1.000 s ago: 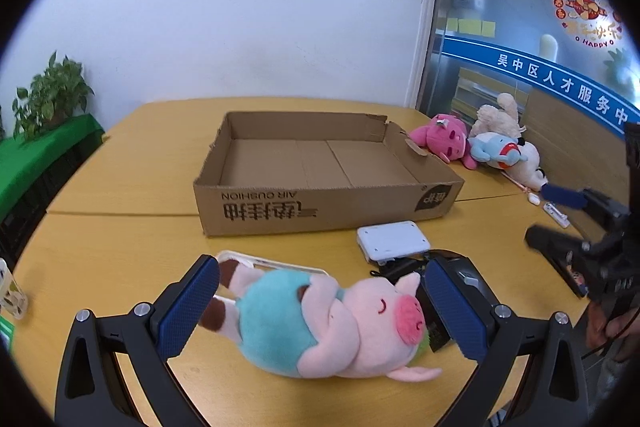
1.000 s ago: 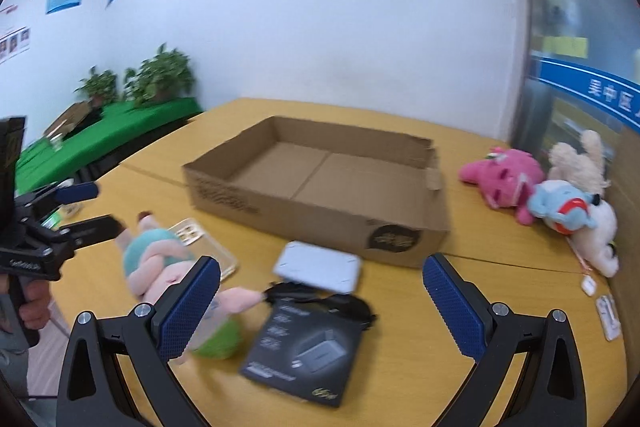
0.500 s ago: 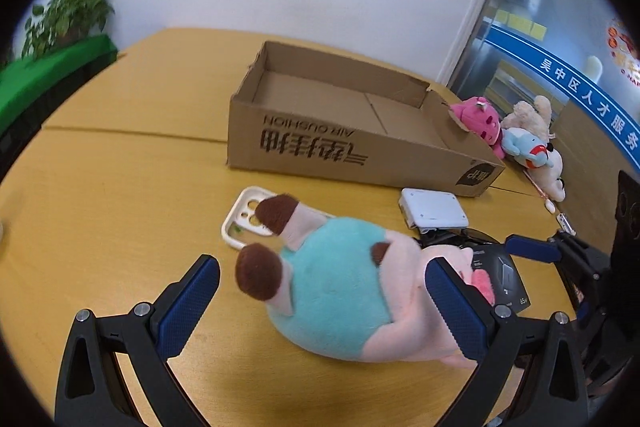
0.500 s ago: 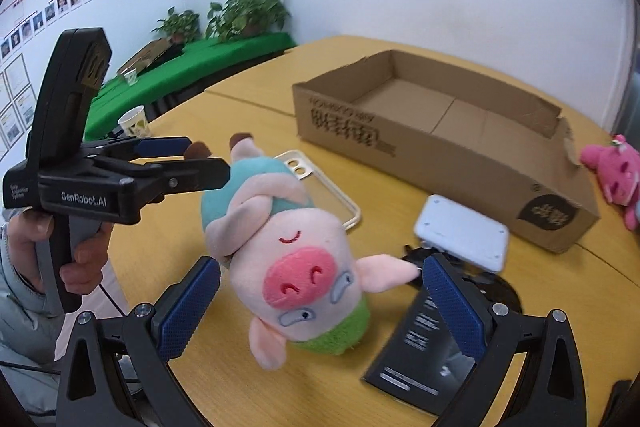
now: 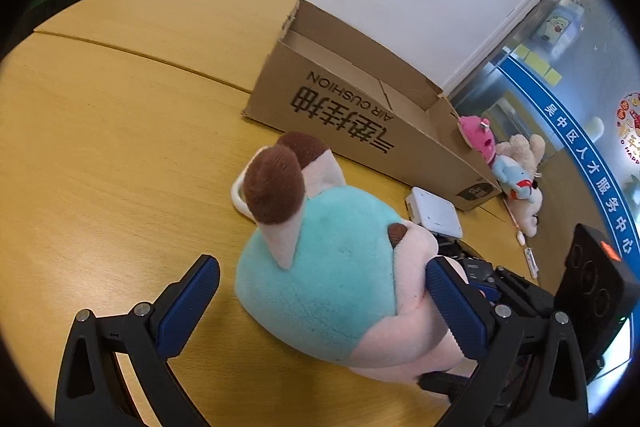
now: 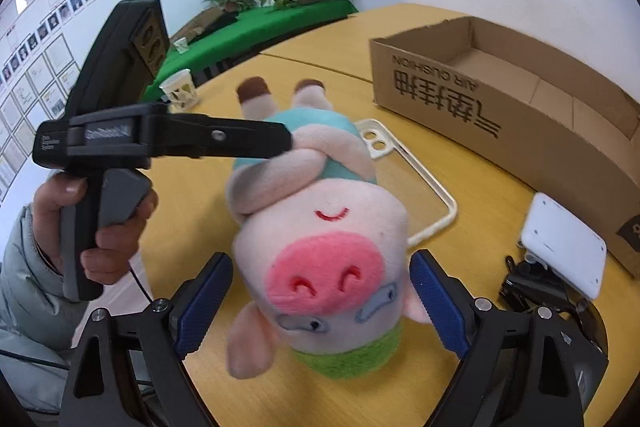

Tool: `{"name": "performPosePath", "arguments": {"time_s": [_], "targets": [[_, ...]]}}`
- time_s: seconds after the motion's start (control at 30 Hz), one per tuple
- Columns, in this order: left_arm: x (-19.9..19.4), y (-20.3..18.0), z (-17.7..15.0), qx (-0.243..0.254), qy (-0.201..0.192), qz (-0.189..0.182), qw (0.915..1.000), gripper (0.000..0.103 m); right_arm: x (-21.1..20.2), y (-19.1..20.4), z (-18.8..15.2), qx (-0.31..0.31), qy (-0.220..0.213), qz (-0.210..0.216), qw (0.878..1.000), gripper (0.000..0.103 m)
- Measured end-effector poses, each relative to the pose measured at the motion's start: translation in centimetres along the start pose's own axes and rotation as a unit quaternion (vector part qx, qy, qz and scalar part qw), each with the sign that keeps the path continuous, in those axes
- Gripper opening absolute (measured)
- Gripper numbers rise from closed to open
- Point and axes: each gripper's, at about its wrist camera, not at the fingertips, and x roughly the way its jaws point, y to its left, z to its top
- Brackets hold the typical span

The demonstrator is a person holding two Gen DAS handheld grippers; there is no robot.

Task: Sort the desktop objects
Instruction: 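Grasp the pig plush with the left tool and lift it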

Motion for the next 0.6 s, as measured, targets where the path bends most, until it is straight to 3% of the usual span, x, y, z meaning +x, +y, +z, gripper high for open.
{"name": "performPosePath", "arguments": {"time_s": [0.1,0.17,0.27,0.43,0.6], "targets": [[0.6,-0.7,0.3,0.011,0.005,-0.021,0.9997,0.092,1.0,0.0,-0.6,-0.001,0.018,-0.006,1.000,0.085],[0.7,-1.5,0.5,0.031,0.002,-0.010,0.9995,0.085,1.6,0.4,-0.6,-0.011,0.023,-0.025,0.999,0.081],[0.7,-2.6,0.9,0.050,0.001,0.000,0.9987,0.078,1.4,0.2,-0.7,-0.004,0.018,-0.018,1.000,0.075],[-0.1,-4.4,2.2,0.083,-0.015,0.012,0.9963,0.076,0.7,-0.7,-0.1,0.017,0.005,0.007,1.000,0.071],[-1.8,-7.6,6.2,0.132,-0.057,0.001,0.9896,0.075,-2.5,-1.3,2.5,0.021,-0.045,0.006,0.999,0.071]]}}
